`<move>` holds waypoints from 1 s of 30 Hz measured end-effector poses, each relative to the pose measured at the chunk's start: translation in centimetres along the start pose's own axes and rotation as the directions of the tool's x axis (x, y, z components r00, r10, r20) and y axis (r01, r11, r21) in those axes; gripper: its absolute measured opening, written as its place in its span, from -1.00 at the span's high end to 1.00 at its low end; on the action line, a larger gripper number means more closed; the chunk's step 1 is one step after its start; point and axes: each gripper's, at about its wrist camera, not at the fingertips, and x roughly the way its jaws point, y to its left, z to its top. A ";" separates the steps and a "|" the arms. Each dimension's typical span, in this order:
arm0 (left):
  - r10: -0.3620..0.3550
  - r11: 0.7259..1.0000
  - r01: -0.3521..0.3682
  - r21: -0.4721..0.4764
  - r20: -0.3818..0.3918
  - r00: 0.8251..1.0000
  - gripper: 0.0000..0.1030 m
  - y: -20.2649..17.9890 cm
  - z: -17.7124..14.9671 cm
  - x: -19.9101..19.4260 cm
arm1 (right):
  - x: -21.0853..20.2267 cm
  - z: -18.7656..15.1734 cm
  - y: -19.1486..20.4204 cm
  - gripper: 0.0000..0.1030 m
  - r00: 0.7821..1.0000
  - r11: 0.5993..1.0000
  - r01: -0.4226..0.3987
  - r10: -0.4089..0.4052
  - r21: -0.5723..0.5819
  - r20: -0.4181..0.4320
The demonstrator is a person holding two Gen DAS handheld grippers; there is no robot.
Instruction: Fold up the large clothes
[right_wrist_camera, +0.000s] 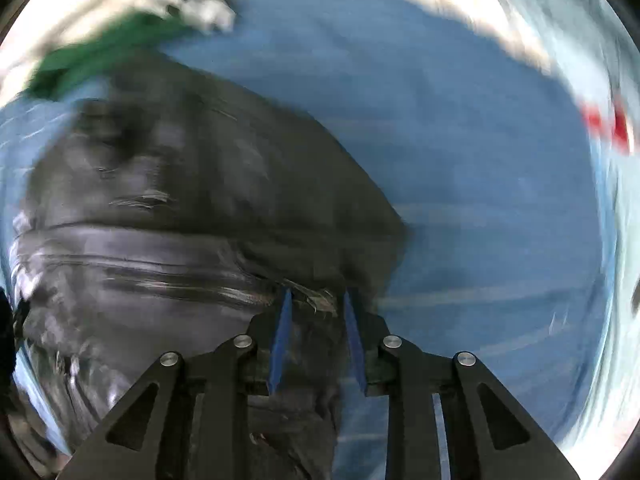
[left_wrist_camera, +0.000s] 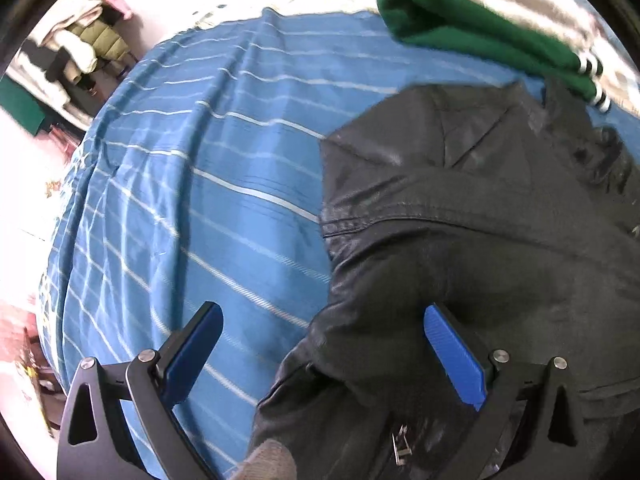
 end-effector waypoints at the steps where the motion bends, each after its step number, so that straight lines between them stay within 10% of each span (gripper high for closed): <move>1: 0.015 1.000 -0.015 0.021 -0.002 1.000 -1.00 -0.4 0.1 0.6 | -0.5 0.1 -0.7 0.40 1.000 0.999 -0.024 0.023 0.036 0.015; 6: 0.017 0.999 -0.018 0.030 0.043 0.999 -1.00 -0.8 -0.4 1.4 | -5.5 -1.4 -0.7 0.40 0.969 0.984 -0.179 0.172 0.023 0.180; 9: -0.023 0.999 0.024 -0.027 0.054 0.998 -1.00 0.0 -0.8 1.5 | -3.0 -2.0 1.3 0.40 0.931 0.932 -0.363 0.364 -0.019 0.036; 15: -0.047 0.998 0.048 -0.039 0.032 0.998 -1.00 -0.1 -0.5 1.7 | 5.2 -2.4 3.7 0.52 0.971 0.975 -0.214 0.206 -0.056 -0.123; 20: -0.021 0.999 0.021 -0.031 0.004 1.000 -1.00 0.0 -0.2 0.9 | 0.0 -3.3 4.3 0.41 0.992 0.991 -0.096 0.088 -0.091 -0.088; 22: 0.006 0.999 -0.006 -0.048 -0.001 1.000 -1.00 0.3 -0.5 -0.5 | -2.5 -4.9 2.8 0.06 0.998 0.994 -0.052 0.048 -0.099 -0.042; 30: 0.111 0.993 -0.112 -0.031 -0.055 0.992 -1.00 -2.3 -6.2 -4.4 | 0.5 -12.0 -1.3 -0.07 0.967 0.974 -0.164 0.127 -0.158 -0.220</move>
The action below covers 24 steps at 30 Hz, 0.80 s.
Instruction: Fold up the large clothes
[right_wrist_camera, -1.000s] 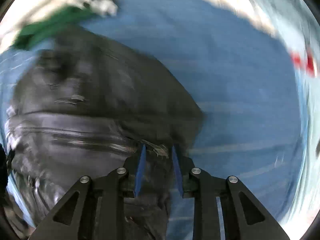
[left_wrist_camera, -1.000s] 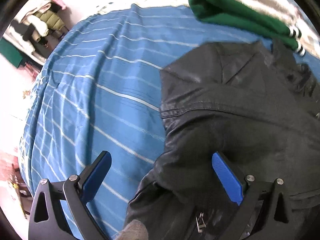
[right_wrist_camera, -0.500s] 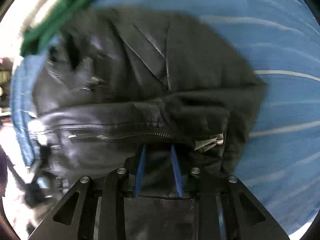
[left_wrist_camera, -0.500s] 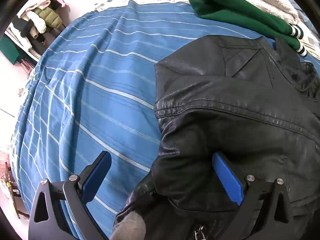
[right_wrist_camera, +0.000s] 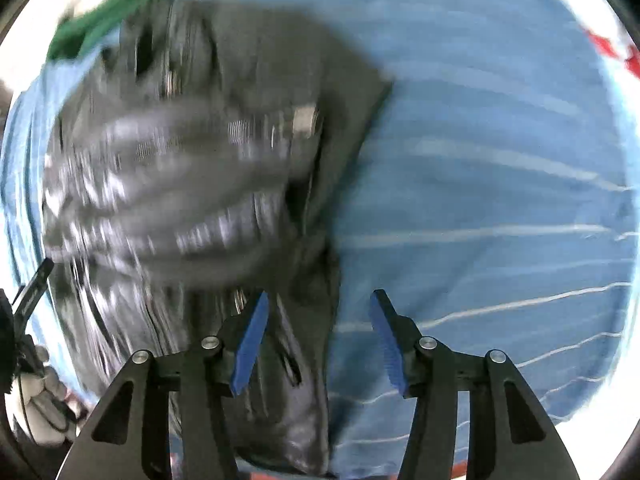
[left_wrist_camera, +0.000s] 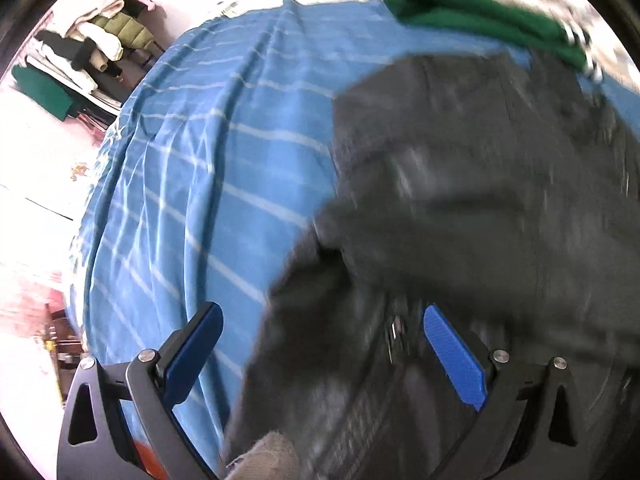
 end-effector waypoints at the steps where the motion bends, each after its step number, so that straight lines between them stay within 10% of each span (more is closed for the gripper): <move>1: 0.019 1.000 -0.019 0.008 -0.012 1.000 -1.00 -0.8 -0.9 0.4 | 1.2 -0.1 0.0 -0.06 1.000 1.000 0.000 0.000 -0.013 -0.019; 3: 0.061 0.998 -0.060 0.017 -0.028 0.998 -1.00 -2.1 -2.4 1.5 | 3.1 0.1 -0.3 0.20 0.993 0.993 0.113 -0.112 -0.044 0.025; 8: 0.171 0.985 -0.171 -0.016 0.010 0.985 -1.00 -3.8 -4.1 2.2 | 3.5 0.3 -3.2 0.22 1.000 0.999 0.024 -0.025 0.030 0.019; 16: 0.360 0.930 -0.362 -0.059 -0.034 0.932 -1.00 -6.6 -5.4 -2.8 | -1.1 3.0 -6.9 -0.55 0.994 0.989 -0.103 0.100 -0.102 -0.038; 19: 0.437 0.899 -0.437 0.000 -0.027 0.899 -1.00 -10.1 -8.3 -7.1 | -2.7 2.3 -8.5 -0.56 1.000 0.982 -0.027 0.025 -0.185 -0.014; 24: 0.420 0.906 -0.413 0.095 -0.059 0.906 -1.00 -17.0 -14.6 -12.0 | -4.5 0.3 -12.7 -0.56 0.998 0.960 0.065 -0.058 -0.273 0.032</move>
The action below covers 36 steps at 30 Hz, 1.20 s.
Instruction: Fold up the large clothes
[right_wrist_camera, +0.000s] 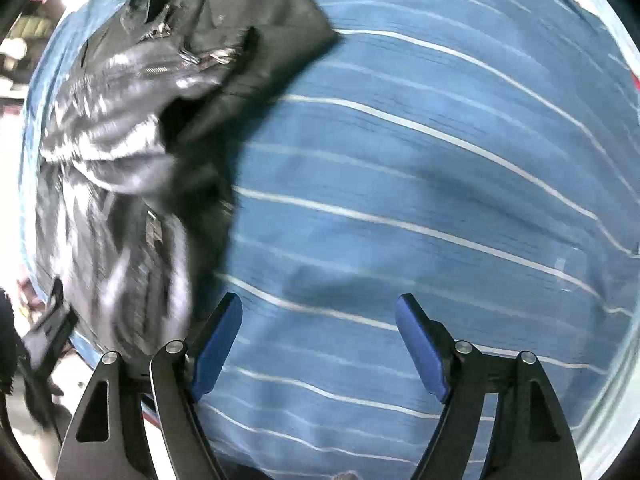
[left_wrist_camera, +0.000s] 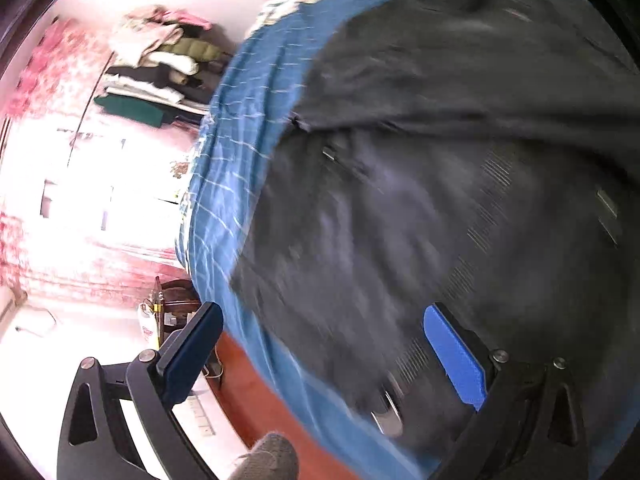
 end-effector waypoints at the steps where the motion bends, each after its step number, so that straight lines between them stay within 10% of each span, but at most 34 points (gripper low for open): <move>1: -0.009 1.000 0.009 0.025 -0.005 1.000 -1.00 -1.3 -1.0 -1.1 | 0.0 -0.6 -0.9 -0.56 1.000 1.000 0.011 -0.011 0.003 -0.003; 12: 0.041 0.971 -0.047 0.236 0.031 0.999 -1.00 -13.6 -5.6 -5.4 | -1.3 -1.8 -12.7 -0.56 0.998 0.982 0.054 -0.046 0.179 -0.046; 17: 0.093 0.984 -0.102 0.147 0.064 0.994 -1.00 -12.7 -3.0 -2.9 | -1.5 0.9 -13.5 -0.56 1.000 0.983 0.023 -0.019 0.180 -0.025; 21: 0.112 0.990 -0.117 0.082 0.066 0.992 -1.00 -10.1 -1.1 -1.1 | -0.9 4.7 -12.5 -0.57 0.986 0.980 -0.162 0.157 0.118 0.049; 23: 0.073 0.996 -0.075 0.051 0.051 0.996 -0.96 -8.6 -0.5 -0.4 | -0.4 7.1 -11.5 -0.64 0.948 0.943 -0.318 0.312 0.095 0.065; 27: -0.096 0.995 0.096 0.001 0.071 0.993 0.45 -5.3 0.0 -0.6 | 2.1 11.2 -8.8 -0.69 0.759 0.748 -0.652 0.644 0.126 0.098; 31: -0.185 0.982 0.187 -0.006 0.106 0.977 0.77 -3.9 0.2 -2.0 | 6.1 13.2 -5.4 -0.70 0.620 0.591 -0.774 0.780 0.228 0.082; 33: -0.221 0.975 0.224 -0.009 0.118 0.968 0.78 -3.4 0.2 -2.4 | 9.0 12.6 -0.7 -0.67 0.601 0.555 -0.782 0.793 0.284 0.105; 35: -0.265 0.964 0.267 -0.003 0.123 0.956 0.78 -2.5 0.4 -2.4 | 9.6 12.5 1.9 0.30 0.630 0.564 -0.757 0.764 0.330 0.138; 36: -0.296 0.954 0.299 -0.002 0.123 0.947 0.78 -1.9 0.5 -2.3 | 9.0 12.5 2.2 0.47 0.656 0.578 -0.734 0.738 0.356 0.154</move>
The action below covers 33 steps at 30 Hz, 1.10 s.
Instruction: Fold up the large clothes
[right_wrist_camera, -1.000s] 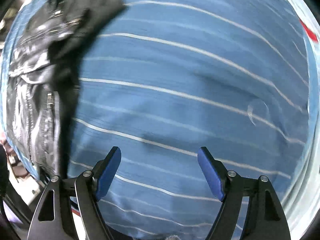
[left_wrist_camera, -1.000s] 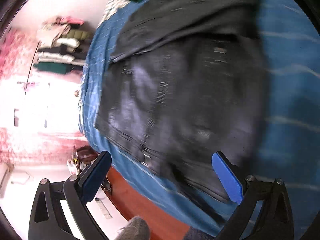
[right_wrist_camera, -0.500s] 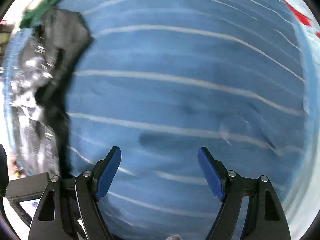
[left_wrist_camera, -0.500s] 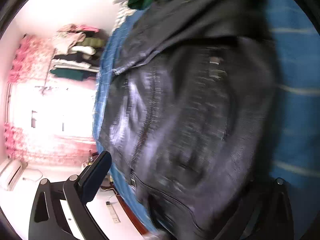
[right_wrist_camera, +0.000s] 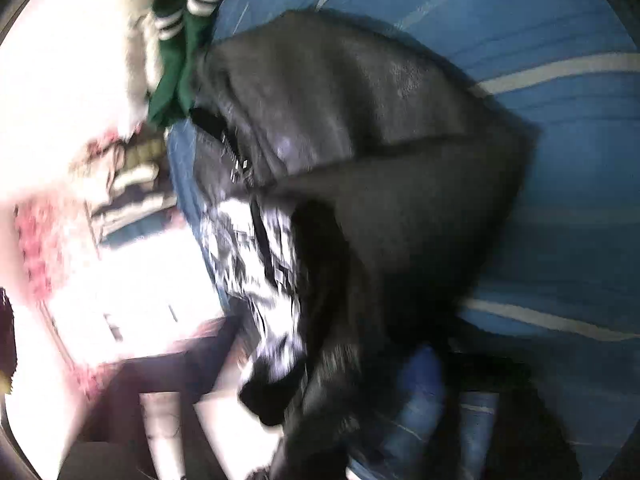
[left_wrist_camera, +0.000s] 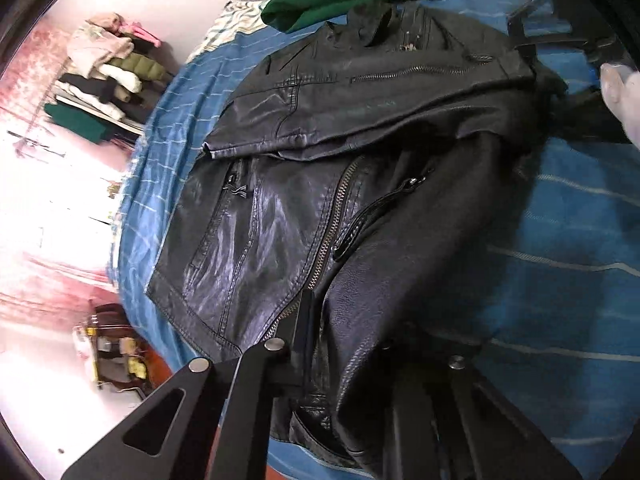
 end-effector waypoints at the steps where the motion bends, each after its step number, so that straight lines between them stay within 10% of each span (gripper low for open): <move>1: -0.021 1.000 0.021 0.000 -0.001 1.000 0.78 0.0 0.1 -0.3 | -0.6 -0.5 1.2 0.52 0.999 1.000 0.023 -0.022 -0.008 0.027; 12: -0.340 0.925 0.335 -0.182 0.001 0.940 0.72 15.0 3.5 -0.5 | 2.8 -5.4 26.0 0.61 0.945 0.902 0.326 -0.300 -0.283 0.131; 17: -0.433 0.840 0.404 -0.362 0.003 0.902 0.61 23.4 4.4 5.5 | 13.7 -6.0 33.8 0.61 0.861 0.786 0.502 -0.491 -0.362 0.129; 23: -0.396 0.795 0.288 -0.534 -0.097 0.913 -0.04 30.5 1.9 15.6 | 28.6 -3.9 35.2 0.15 0.733 0.633 0.619 -0.678 -0.464 0.054; 25: -0.404 0.769 0.267 -0.581 -0.118 0.907 -0.06 32.4 0.7 16.9 | 29.6 -4.0 34.8 -0.24 0.750 0.645 0.585 -0.661 -0.491 0.025; 30: -0.421 0.752 0.278 -0.597 -0.112 0.900 -0.42 33.2 0.1 16.7 | 24.6 -3.7 35.9 -0.32 0.937 0.836 0.192 -0.312 -0.514 -0.157; 33: -0.434 0.768 0.308 -0.562 -0.102 0.895 -0.63 31.4 1.6 17.0 | 17.9 -1.3 34.3 -0.44 0.943 0.822 0.297 -0.331 -0.486 0.016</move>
